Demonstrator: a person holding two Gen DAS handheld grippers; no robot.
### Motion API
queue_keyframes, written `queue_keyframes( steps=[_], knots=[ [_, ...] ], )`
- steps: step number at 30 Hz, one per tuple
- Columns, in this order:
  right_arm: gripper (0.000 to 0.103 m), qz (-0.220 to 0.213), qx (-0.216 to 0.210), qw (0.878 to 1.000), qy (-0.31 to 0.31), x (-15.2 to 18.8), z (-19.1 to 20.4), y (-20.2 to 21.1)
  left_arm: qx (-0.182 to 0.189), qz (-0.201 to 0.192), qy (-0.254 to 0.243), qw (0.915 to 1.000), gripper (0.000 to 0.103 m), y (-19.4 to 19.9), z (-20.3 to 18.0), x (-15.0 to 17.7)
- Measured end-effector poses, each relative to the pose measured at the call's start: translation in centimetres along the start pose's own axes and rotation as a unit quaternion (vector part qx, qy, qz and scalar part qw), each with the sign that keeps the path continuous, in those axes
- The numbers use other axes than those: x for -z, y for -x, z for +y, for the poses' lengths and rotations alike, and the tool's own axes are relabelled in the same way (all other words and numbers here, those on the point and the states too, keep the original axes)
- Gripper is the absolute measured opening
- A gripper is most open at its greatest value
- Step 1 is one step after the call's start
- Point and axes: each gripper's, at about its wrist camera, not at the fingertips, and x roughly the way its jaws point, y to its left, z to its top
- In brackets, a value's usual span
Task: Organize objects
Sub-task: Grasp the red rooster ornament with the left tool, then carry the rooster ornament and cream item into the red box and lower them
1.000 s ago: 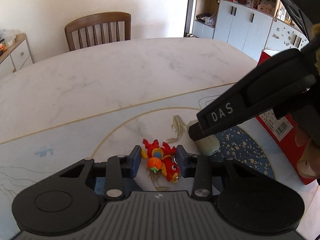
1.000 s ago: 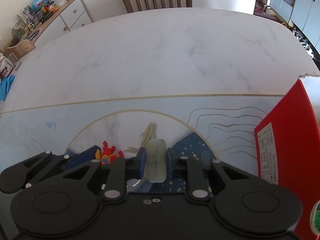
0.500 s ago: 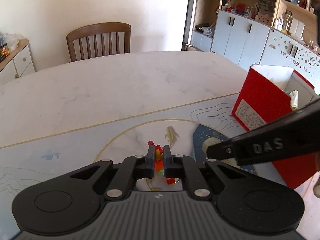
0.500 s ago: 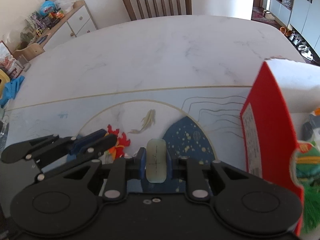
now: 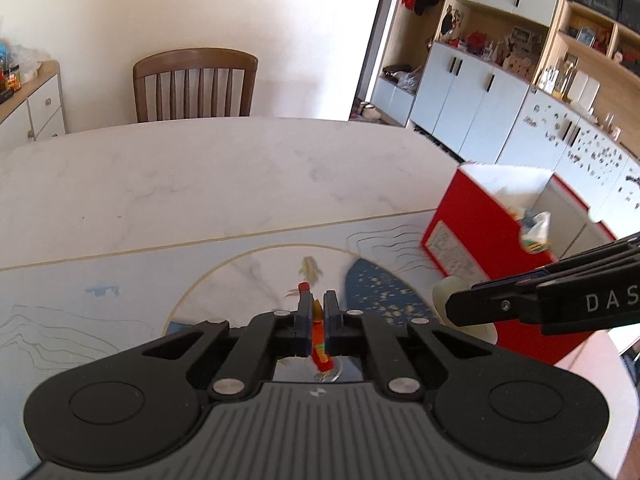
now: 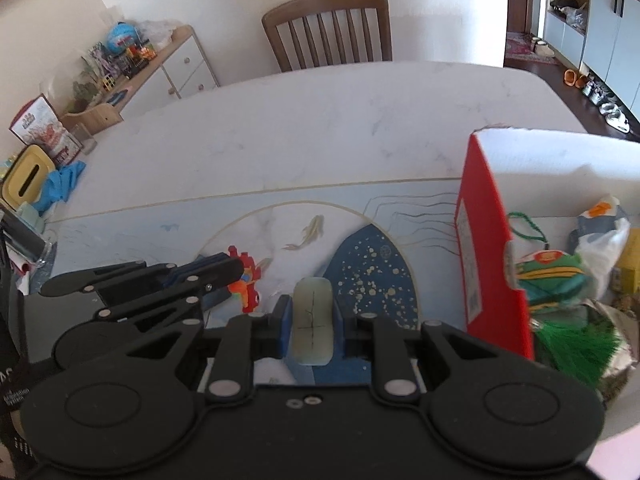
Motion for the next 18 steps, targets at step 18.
queue_keyframes(
  steps=[18],
  knots=[
    [0.02,-0.05,0.007,0.999,-0.014,0.7,-4.9,6.3,0.051,-0.03,-0.034,0.9977,0.004,4.8,-7.7,-4.1]
  ],
)
